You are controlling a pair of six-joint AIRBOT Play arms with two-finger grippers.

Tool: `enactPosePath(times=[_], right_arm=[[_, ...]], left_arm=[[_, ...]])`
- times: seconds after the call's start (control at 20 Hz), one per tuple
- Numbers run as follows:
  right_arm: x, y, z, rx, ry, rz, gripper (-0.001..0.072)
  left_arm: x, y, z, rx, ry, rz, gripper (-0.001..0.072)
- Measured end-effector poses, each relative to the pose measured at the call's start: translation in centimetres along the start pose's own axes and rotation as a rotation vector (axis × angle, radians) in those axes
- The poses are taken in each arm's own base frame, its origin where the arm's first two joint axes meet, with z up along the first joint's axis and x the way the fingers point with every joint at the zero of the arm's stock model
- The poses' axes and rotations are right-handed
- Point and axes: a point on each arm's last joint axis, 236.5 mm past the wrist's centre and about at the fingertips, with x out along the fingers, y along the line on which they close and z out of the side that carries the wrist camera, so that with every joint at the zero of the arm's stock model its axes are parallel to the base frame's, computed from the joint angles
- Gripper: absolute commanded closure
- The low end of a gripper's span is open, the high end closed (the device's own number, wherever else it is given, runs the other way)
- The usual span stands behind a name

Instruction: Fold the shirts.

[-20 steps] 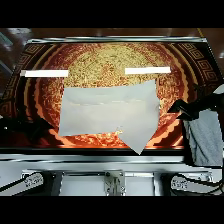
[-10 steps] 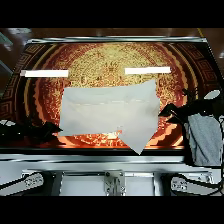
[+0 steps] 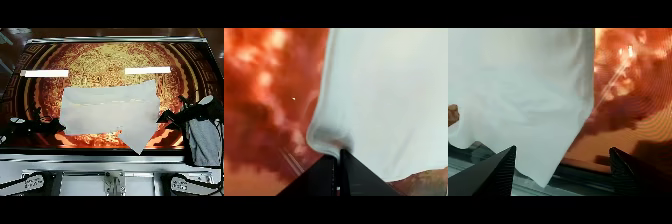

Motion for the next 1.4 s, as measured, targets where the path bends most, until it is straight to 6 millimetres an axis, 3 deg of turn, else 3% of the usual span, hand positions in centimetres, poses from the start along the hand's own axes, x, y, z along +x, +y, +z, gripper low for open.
enactPosePath(times=[0.3,0.35,0.4,0.45,0.5,0.6,0.75,0.85,0.9,1.0,1.05,1.15,1.25,1.3,1.4], right_arm=[[3.3,0.4,1.8,0.108,-0.121,0.091,0.0039],[3.7,0.5,2.0,0.115,-0.13,0.094,0.0219],[4.3,0.5,2.3,0.117,-0.137,0.09,0.0462],[4.9,0.5,2.5,0.113,-0.146,0.076,0.0589],[5.2,0.8,3.0,0.118,-0.163,0.074,0.0641],[5.3,1.6,3.7,0.095,-0.183,0.073,0.0643],[2.2,4.8,5.6,-0.04,-0.246,0.097,0.0643],[-3.3,8.8,7.4,-0.223,-0.362,0.109,0.0643],[-7.5,11.5,8.2,-0.33,-0.459,0.106,0.0642],[-17.9,17.2,8.6,-0.526,-0.726,0.079,0.0642],[-23.6,20.2,7.6,-0.613,-0.884,0.064,0.0642],[-35.6,25.4,2.9,-0.755,-1.248,0.017,0.0642],[-44.6,28.5,-4.0,-0.842,-1.547,-0.03,0.0642],[-47.8,29.5,-7.6,-0.87,-1.665,-0.046,0.0642],[-51.2,29.9,-13.8,-0.898,-1.806,-0.092,0.0642]], left_arm=[[-0.5,-1.3,-0.7,0.061,0.016,-0.025,0.0674],[-0.6,-1.5,-0.6,0.068,0.012,-0.027,0.0675],[-0.8,-1.6,-0.6,0.077,0.007,-0.03,0.0675],[-1.0,-1.8,-0.5,0.086,0.002,-0.032,0.0678],[-1.2,-2.1,-0.4,0.101,-0.009,-0.034,0.0679],[-2.4,-3.0,0.6,0.143,-0.063,-0.033,0.068],[-7.1,-7.0,4.3,0.278,-0.245,-0.038,0.068],[-13.3,-12.0,7.2,0.434,-0.437,-0.041,0.0678],[-17.3,-14.9,8.4,0.517,-0.555,-0.038,0.0677],[-27.3,-21.9,9.3,0.681,-0.84,-0.041,0.0677],[-32.4,-25.3,8.5,0.752,-0.979,-0.048,0.0676],[-42.0,-31.3,4.6,0.877,-1.235,-0.073,0.0676],[-49.6,-35.8,-1.4,0.967,-1.443,-0.124,0.0676],[-52.2,-37.1,-4.3,1.0,-1.518,-0.141,0.0676],[-55.7,-38.5,-9.8,1.039,-1.63,-0.174,0.0676]])
